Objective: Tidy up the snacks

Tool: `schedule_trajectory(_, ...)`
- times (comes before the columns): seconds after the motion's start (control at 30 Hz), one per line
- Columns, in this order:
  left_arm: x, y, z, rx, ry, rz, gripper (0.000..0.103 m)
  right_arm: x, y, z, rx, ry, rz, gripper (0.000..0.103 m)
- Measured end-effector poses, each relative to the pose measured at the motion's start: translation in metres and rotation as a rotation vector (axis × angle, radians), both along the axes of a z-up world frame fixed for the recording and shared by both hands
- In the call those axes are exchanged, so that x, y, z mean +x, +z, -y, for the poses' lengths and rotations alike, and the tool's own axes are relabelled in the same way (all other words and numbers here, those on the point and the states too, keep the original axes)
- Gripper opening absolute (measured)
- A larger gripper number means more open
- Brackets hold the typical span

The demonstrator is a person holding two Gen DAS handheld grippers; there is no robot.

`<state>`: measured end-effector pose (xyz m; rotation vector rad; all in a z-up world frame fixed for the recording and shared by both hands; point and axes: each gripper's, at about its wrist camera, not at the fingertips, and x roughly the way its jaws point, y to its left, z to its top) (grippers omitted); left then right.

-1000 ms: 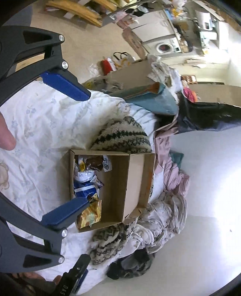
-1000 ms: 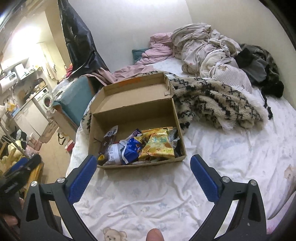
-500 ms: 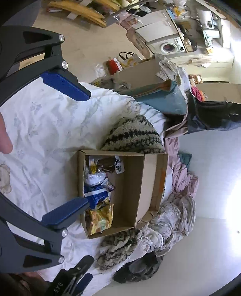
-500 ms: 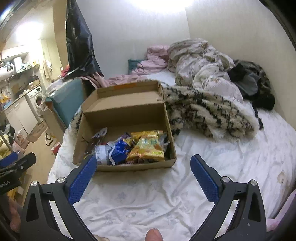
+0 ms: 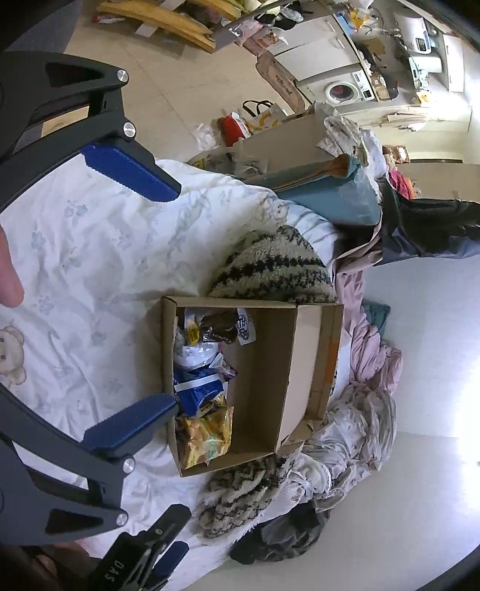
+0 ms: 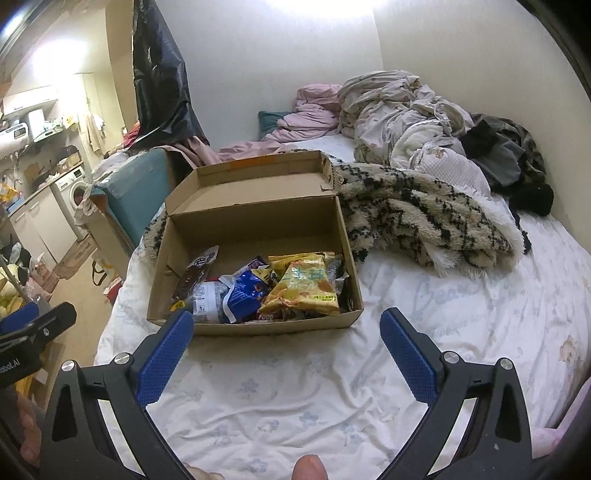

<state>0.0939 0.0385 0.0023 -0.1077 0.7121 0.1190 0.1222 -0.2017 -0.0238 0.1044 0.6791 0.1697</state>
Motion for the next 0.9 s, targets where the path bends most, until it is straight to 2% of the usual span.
schedule_trajectory(0.9,-0.0001,0.0019,0.0011,0.004,-0.005,0.003,0.103,0.0007,-0.0004,0.0034,0.008,-0.003,-0.005,0.103)
